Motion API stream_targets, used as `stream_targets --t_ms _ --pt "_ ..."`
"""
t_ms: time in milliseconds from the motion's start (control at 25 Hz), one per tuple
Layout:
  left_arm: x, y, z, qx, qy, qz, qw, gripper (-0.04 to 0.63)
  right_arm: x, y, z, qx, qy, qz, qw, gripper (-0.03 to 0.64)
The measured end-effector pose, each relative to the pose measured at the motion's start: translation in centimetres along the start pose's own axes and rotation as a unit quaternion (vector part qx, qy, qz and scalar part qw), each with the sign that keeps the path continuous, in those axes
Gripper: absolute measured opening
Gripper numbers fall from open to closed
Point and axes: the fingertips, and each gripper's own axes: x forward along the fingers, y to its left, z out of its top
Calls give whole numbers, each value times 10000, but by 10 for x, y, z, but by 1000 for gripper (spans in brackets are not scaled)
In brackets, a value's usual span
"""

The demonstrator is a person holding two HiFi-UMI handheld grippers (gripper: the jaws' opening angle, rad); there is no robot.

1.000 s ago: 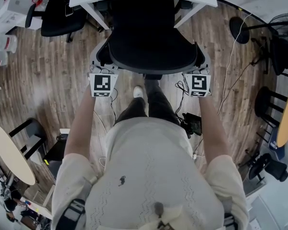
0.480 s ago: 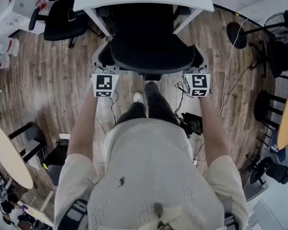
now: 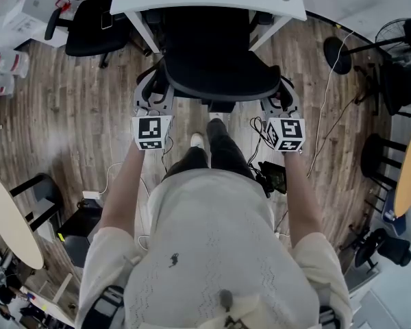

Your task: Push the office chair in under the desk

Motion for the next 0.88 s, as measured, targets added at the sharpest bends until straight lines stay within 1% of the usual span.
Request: stream_targets --t_ms 120,320,400,480,520,680,880 --pt "-15 -4 6 -162 -17 16 9999 139 -12 11 0 138 -32 57 9999 215" --pt "-35 -17 23 -282 -242 -15 9993 62 -32 31 8 299 -130 211 9992 125" --pt "-43 -23 30 -358 -336 -21 9988 43 -42 38 14 340 -207 203 9990 79" --pt "-51 -28 36 -406 -387 -33 9984 34 -51 45 19 364 -292 141 9988 26" --pt "-54 -31 37 -415 -400 -42 9983 32 -55 48 22 360 -331 115 9987 9" --pt "-68 -43 41 -416 -413 -109 9982 26 -71 64 32 386 -456 148 9981 9" --pt "-85 -53 47 -545 -444 -180 9974 23 -90 82 43 575 -593 241 9963 8"
